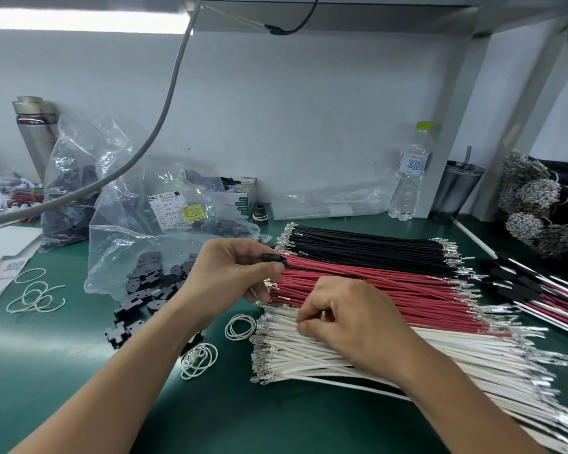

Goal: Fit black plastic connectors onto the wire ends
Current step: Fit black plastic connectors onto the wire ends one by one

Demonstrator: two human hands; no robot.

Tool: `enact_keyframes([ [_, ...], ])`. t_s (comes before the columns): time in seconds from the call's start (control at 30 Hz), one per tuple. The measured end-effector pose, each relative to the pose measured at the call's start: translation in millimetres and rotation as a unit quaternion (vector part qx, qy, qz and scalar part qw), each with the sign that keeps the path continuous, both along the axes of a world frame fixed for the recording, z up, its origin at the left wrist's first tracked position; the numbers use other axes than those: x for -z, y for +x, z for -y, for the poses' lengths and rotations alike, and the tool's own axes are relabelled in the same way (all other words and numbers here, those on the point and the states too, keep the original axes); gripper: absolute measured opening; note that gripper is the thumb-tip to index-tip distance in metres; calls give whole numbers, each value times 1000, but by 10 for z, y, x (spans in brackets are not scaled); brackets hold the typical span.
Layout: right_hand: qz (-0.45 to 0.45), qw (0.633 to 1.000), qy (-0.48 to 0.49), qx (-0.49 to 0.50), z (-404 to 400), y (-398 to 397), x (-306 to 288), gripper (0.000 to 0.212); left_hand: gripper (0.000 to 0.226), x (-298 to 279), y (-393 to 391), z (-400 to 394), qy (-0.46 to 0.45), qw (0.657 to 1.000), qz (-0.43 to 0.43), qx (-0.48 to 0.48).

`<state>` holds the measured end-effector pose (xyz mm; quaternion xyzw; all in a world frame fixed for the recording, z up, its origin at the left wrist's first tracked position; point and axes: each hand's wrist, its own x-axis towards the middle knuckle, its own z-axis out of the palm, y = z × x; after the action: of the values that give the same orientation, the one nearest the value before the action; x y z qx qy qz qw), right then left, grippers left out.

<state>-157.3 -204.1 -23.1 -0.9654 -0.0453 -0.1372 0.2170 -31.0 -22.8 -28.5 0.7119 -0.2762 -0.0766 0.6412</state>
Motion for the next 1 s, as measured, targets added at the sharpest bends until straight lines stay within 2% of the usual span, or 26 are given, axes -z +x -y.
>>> enact_keyframes([
  [0.07, 10, 1000, -2, -2, -15, 11, 9, 8, 13, -4, -4, 4, 0, 1000, 2, -1],
  [0.2, 15, 1000, 6, 7, 35, 1, -1, 13, 13, -15, 7, -10, -3, 1000, -2, -4],
  [0.37, 81, 979, 184, 9, 148, -6, -94, 15, 24, -51, 7, -40, -13, 1000, -18, 19],
  [0.53, 156, 977, 141, 28, 90, -16, -74, 14, 29, -80, -32, -37, -22, 998, -21, 60],
  [0.77, 201, 968, 151, 18, 94, -6, -68, 8, 28, -95, -40, -44, -22, 996, -13, 80],
  [1.0, 254, 966, 30, 32, 77, -17, -67, 2, 29, -81, -71, -33, -8, 995, 1, 95],
])
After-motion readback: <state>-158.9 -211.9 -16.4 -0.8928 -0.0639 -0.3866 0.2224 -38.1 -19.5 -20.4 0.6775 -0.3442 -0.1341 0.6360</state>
